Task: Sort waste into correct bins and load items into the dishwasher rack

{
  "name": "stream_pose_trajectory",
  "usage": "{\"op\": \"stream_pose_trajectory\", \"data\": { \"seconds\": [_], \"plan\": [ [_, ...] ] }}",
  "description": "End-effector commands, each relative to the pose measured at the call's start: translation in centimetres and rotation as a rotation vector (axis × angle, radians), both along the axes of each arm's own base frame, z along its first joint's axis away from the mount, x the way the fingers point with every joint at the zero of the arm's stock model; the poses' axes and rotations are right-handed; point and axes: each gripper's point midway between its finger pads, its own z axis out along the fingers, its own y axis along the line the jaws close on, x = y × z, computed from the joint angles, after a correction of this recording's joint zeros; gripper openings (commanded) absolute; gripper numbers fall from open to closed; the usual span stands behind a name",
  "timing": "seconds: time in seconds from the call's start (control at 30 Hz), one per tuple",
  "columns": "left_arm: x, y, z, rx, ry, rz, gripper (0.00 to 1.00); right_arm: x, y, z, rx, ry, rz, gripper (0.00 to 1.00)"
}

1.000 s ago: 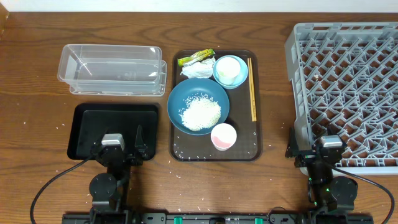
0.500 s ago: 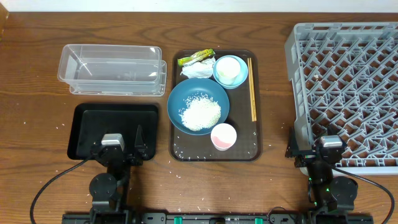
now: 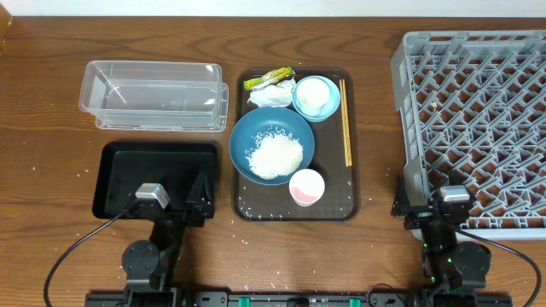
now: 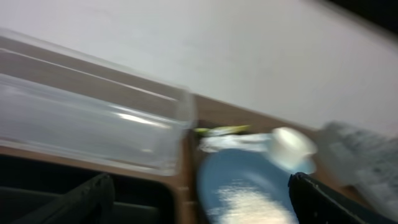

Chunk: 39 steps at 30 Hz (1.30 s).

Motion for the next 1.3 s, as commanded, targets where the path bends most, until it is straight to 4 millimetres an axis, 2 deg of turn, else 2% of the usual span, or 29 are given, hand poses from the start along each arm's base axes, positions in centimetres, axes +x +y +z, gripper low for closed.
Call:
{"op": "stream_pose_trajectory", "data": {
  "seconds": [0.0,0.17,0.33,0.6,0.77,1.0,1.17,1.27],
  "plan": [
    [-0.7,-2.6,0.1,-0.159,0.035,-0.149,0.92,0.0,-0.3,0.0,-0.007,-0.003,-0.009,0.99],
    [-0.8,-2.8,0.1,-0.148,0.031,-0.167,0.92,0.0,-0.3,0.0,-0.007,-0.003,-0.009,0.99],
    [-0.8,-2.8,1.1,-0.087,-0.026,-0.171,0.92,0.0,-0.3,0.0,-0.007,-0.003,-0.009,0.99],
    [-1.1,-2.8,5.3,-0.006,-0.086,-0.171,0.92,0.0,-0.3,0.0,-0.007,-0.003,-0.009,0.99],
    [0.1,-2.7,5.2,0.076,0.11,-0.171,0.92,0.0,-0.3,0.0,-0.007,-0.003,-0.01,0.99],
    [3.5,-2.3,4.2,0.156,0.544,-0.192,0.92,0.0,-0.3,0.0,-0.007,-0.003,-0.01,0.99],
    [5.1,-2.4,3.4,0.15,0.821,-0.229,0.92,0.0,-0.3,0.0,-0.007,-0.003,-0.009,0.99],
    [5.6,-3.3,3.3,0.116,0.889,-0.279,0.92,0.0,-0.3,0.0,-0.007,-0.003,-0.01,0.99]
  ]
}}
